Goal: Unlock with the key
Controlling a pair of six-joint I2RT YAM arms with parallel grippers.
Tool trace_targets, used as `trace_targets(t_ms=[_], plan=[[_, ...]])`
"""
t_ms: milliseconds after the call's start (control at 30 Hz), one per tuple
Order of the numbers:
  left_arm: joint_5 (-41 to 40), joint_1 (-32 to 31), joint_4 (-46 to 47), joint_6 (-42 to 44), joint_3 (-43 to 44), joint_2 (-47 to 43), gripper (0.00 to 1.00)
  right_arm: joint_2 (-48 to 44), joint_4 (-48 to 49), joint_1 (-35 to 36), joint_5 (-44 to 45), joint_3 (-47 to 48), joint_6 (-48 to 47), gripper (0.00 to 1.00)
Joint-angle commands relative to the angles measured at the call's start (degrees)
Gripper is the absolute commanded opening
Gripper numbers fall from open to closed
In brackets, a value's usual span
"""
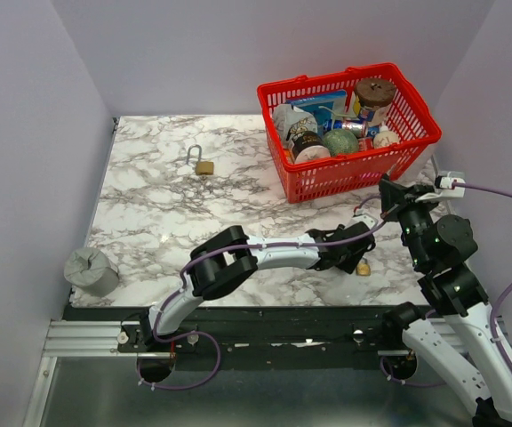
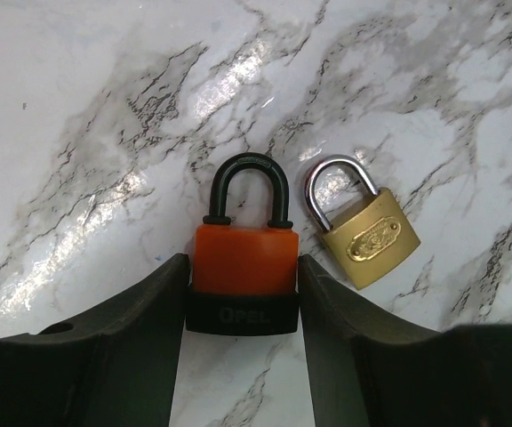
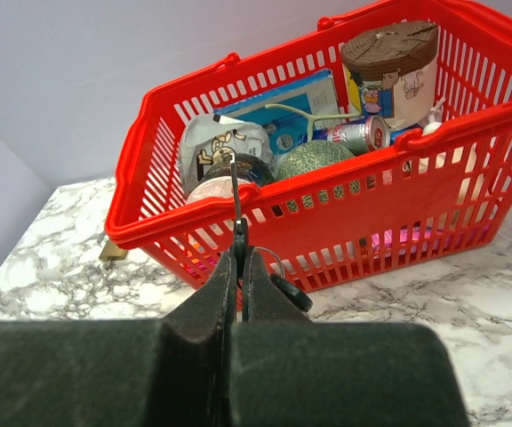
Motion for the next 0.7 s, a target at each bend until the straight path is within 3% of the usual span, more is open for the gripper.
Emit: trace_targets(t_ms=[0,33,167,367,667], plan=[[-3.33,-0.25,-6.78,-0.69,-2.15,1.46,0.55,-0.86,-0.58,-0.24,1.22,-0.69,0.45,0.01],[-3.33,-0.25,-6.25,-1.47,-3.38,1.11,0.53,-1.04,-0.58,-0.24,1.13,-0.69,0.45,0.01],[-0.61,0.45,-1.16,-4.63,-11.99,-4.15,0.25,-1.12,-0.58,-0.24,1.13,-0.86,0.53,0.01],[-0.25,0.72,4.38,-4.82,-18.95,-14.78,0.03,0.10,-0.58,-0.24,-0.18,-0.60,1.06,0.01],[2.47,4.04,8.25,-5.43,-21.32,-27.35,0.00,1.86,-0.84,-0.24,-1.50,-0.16,1.24,0.01]])
